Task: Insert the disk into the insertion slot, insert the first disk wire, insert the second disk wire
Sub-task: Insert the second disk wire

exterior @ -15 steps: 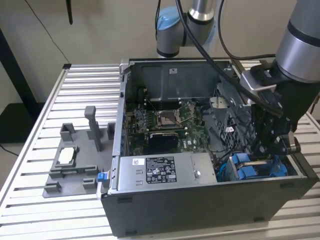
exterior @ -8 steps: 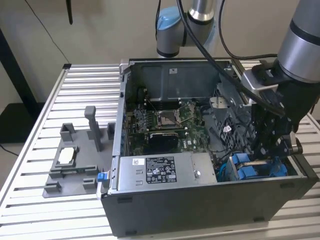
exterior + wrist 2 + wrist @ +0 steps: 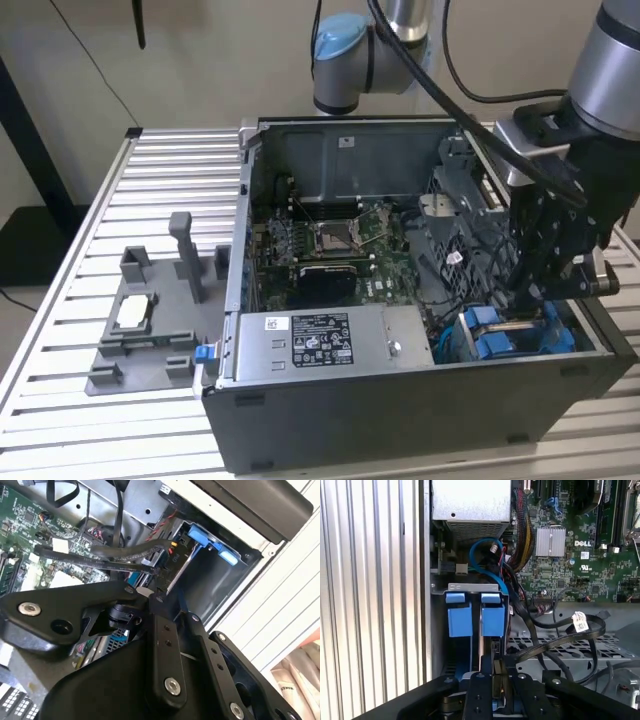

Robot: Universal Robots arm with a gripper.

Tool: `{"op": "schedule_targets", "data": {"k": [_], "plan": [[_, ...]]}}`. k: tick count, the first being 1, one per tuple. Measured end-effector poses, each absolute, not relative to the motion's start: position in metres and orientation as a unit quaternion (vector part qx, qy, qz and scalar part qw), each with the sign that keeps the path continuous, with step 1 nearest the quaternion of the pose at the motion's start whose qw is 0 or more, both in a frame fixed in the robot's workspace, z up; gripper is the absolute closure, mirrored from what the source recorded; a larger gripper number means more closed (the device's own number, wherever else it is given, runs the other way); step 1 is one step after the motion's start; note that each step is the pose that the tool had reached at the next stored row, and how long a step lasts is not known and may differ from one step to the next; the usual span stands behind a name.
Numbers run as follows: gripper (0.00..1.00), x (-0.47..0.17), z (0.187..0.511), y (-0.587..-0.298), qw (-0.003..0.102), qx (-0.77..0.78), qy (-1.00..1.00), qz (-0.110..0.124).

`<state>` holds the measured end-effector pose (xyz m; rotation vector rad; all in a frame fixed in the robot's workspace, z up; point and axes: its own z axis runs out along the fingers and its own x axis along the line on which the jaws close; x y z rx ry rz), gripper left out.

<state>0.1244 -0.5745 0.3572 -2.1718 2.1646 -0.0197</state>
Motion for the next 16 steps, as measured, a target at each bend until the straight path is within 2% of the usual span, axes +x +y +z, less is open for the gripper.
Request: {"op": "schedule_targets", "data": {"k": [9,16], "plan": [[0.76,0.124,0.374,-0.575,0.038,-0.708,0.706,-0.006],[0.76,0.124,0.375,-0.575,0.038,-0.708,0.706,-0.006]]}}
